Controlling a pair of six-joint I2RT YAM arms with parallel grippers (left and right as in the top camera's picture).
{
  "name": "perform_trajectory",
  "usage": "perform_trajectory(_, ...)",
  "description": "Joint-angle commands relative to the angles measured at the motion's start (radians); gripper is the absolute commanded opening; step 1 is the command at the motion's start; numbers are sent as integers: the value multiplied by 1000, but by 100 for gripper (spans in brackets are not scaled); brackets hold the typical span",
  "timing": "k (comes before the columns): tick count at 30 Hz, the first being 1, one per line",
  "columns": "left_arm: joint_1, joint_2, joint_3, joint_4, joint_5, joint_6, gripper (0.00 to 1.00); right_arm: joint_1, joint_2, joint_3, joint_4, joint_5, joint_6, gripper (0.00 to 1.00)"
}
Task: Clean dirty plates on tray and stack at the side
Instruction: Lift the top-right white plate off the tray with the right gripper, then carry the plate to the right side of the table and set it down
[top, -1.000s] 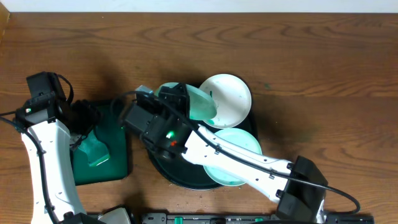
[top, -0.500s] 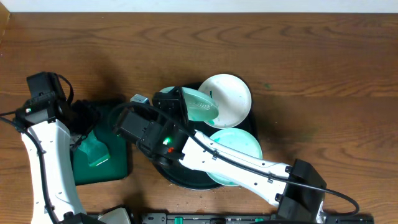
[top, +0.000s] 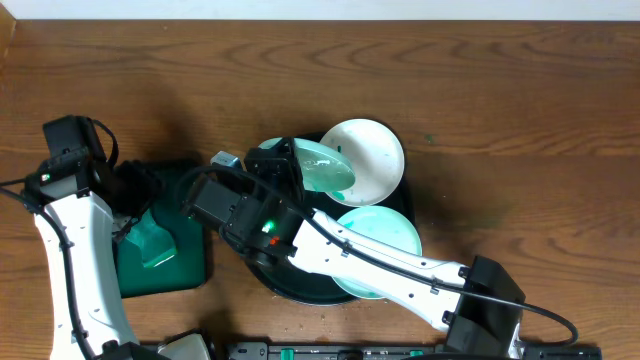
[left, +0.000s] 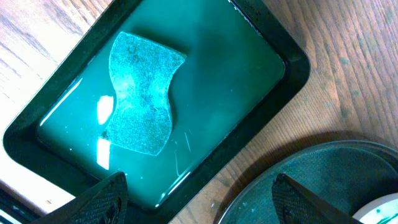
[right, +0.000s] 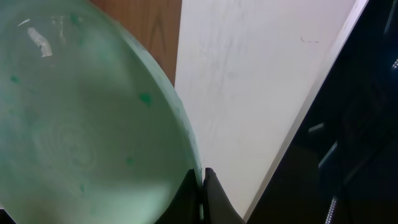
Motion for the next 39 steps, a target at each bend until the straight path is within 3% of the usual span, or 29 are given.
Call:
perform_trajectory(1,3,8,20,-4,2,6,75,5,-29,23,2,37,-4,1)
perform_trajectory(26,3,8,20,-11,2,6,75,5,-29,23,2,26,8,1)
perform_trajectory(35,3,8,20,-12,2,7,75,9,-29,23,-53,-10,124,1)
perform_trajectory(39,3,8,20,-14,2,22,75,-3,-29,23,-87,-230,240,1)
